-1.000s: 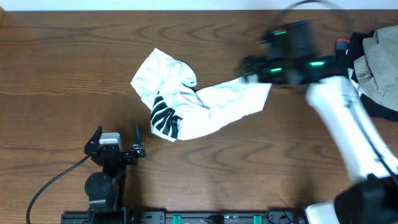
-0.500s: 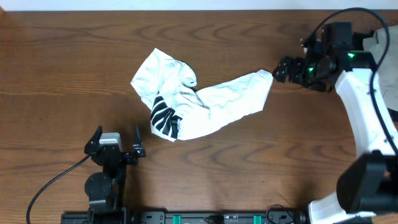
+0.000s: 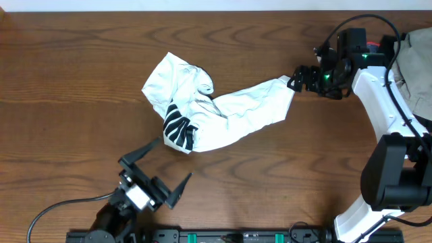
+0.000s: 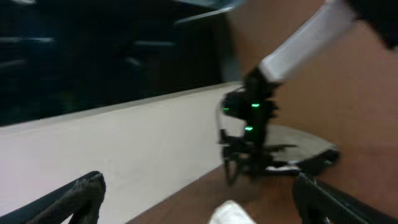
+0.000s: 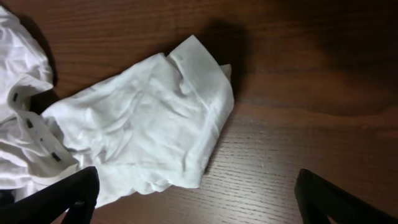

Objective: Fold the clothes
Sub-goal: 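Reach the left gripper to the shirt's left end and grasp it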

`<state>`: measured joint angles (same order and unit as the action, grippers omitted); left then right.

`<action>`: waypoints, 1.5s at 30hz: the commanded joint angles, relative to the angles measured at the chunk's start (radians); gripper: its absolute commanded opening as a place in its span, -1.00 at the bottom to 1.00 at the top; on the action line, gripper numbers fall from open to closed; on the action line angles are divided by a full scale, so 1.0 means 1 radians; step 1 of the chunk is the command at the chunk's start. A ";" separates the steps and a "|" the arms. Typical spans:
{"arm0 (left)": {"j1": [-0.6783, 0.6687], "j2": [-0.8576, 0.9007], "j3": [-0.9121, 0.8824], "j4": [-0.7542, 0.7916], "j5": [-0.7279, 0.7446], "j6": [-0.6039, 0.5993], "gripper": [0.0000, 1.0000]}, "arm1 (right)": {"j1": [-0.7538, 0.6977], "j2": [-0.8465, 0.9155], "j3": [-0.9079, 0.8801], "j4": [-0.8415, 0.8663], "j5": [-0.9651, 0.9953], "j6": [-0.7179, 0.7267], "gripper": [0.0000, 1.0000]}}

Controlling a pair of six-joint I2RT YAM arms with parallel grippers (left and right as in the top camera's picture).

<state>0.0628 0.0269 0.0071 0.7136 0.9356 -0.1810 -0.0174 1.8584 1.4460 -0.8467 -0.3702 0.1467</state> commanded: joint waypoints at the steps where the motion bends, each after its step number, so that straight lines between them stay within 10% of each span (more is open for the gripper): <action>1: -0.002 -0.003 -0.002 -0.007 0.107 -0.047 0.96 | 0.005 0.006 -0.001 0.002 -0.023 -0.022 0.98; 15: -0.002 0.113 0.199 -0.624 -0.380 -0.113 0.96 | 0.005 0.006 -0.001 -0.019 -0.023 -0.021 0.99; 27: -0.002 0.318 0.317 -0.499 -0.285 -0.176 0.96 | 0.004 0.006 -0.001 -0.013 -0.045 -0.021 0.99; 38: -0.062 0.743 0.874 -1.243 -0.484 -0.001 0.96 | 0.005 0.006 -0.001 -0.009 -0.026 -0.021 0.99; 45: -0.304 0.946 1.014 -1.409 -0.792 0.004 0.96 | 0.005 0.006 -0.001 -0.001 -0.026 -0.021 0.99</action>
<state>-0.1577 0.9306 0.9894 -0.6834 0.3187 -0.2050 -0.0174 1.8584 1.4441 -0.8494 -0.3996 0.1398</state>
